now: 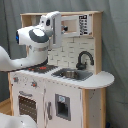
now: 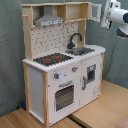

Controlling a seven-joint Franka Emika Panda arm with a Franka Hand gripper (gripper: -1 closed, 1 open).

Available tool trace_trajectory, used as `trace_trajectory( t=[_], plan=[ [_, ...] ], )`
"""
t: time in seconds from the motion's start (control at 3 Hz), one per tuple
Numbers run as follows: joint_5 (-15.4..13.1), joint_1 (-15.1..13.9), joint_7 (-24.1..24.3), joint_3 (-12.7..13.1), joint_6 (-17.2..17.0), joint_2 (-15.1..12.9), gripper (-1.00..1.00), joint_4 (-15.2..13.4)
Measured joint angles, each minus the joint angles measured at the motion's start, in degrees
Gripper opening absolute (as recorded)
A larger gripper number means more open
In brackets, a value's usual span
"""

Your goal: Play with the kitchen

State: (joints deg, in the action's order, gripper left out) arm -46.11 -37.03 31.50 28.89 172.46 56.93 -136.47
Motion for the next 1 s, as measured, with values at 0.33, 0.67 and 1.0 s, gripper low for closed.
trace_trajectory(
  t=[0.33,0.67,1.0],
  plan=[
    [0.0,-1.2,1.7,3.2,0.0,-1.9,-1.0,3.9],
    [0.1,-2.3,4.4,7.6,0.0,-2.8,-1.0,6.5],
    [0.1,-4.9,6.5,11.2,0.0,-4.2,-1.0,9.3]
  ],
)
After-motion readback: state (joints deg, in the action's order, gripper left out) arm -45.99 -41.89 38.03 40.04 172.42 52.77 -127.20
